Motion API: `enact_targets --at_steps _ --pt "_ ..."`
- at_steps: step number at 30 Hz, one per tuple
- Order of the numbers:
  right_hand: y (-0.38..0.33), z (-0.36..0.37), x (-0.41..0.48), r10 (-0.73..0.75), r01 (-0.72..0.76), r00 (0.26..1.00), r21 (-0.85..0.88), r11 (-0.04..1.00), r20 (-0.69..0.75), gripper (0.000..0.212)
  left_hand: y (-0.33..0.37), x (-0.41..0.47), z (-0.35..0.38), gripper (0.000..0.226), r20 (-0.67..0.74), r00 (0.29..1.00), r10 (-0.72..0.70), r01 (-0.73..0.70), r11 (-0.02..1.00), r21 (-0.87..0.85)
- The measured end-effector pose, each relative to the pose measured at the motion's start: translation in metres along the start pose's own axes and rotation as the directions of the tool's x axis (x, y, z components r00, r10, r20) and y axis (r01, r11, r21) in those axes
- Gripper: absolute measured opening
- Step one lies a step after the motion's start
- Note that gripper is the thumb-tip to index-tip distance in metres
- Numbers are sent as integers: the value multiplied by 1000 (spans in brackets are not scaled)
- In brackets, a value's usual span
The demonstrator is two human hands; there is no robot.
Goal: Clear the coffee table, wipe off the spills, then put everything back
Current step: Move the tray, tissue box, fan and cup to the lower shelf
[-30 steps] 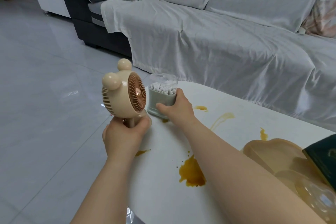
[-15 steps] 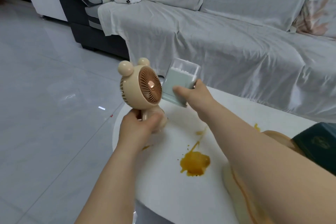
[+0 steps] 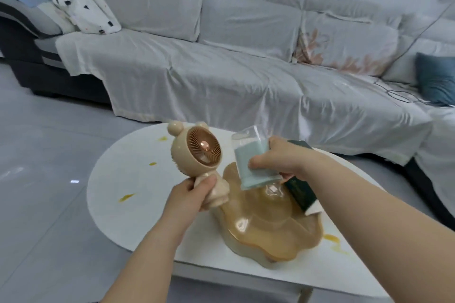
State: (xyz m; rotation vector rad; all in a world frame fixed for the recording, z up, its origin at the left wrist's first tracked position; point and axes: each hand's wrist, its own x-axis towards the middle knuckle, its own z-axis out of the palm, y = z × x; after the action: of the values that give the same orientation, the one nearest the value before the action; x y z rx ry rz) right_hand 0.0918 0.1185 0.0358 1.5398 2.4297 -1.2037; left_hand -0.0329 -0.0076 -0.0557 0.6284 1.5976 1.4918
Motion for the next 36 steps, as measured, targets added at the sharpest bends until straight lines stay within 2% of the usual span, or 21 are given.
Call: enact_targets --at_steps 2,6,9,12,16,20,23,25,27,31,33,36 --pt "8 1 -9 45 -51 997 -96 994 -59 45 -6 -8 16 12 46 998 -41 39 999 32" --pt "18 2 -18 118 -127 990 -136 983 -76 59 -8 -9 30 14 36 998 -50 46 994 101" --pt "19 1 -20 141 -154 986 -164 974 -91 67 -10 -5 38 34 17 997 -74 71 985 160" --pt "18 -1 -19 120 -143 985 -200 969 -125 71 -15 0 46 44 6 995 -100 98 981 168" --pt "20 1 -17 76 -129 979 -285 950 -190 68 -17 5 59 45 -9 996 -94 93 976 199" --pt "27 4 -13 57 -133 972 -330 935 -230 58 -16 9 65 42 -26 997 -66 71 924 375" --pt "32 8 -10 16 -133 955 -378 916 -296 63 -15 14 63 40 -43 996 -75 87 842 532" --pt "37 10 -8 -19 -135 939 -421 897 -342 65 -14 15 62 48 -68 995 -71 98 783 614" --pt "41 10 -9 -53 -140 923 -460 877 -382 58 -14 15 60 49 -63 994 -87 107 835 539" --pt "43 9 -15 -139 -113 892 -510 853 -430 47 -12 13 57 35 -2 997 -82 80 967 241" --pt "44 7 -17 -183 -64 892 -515 855 -414 48 -9 11 57 30 45 993 -105 100 989 110" --pt "48 -2 -21 -206 5 887 -437 900 -414 43 -9 10 55 27 64 990 -125 123 992 35"
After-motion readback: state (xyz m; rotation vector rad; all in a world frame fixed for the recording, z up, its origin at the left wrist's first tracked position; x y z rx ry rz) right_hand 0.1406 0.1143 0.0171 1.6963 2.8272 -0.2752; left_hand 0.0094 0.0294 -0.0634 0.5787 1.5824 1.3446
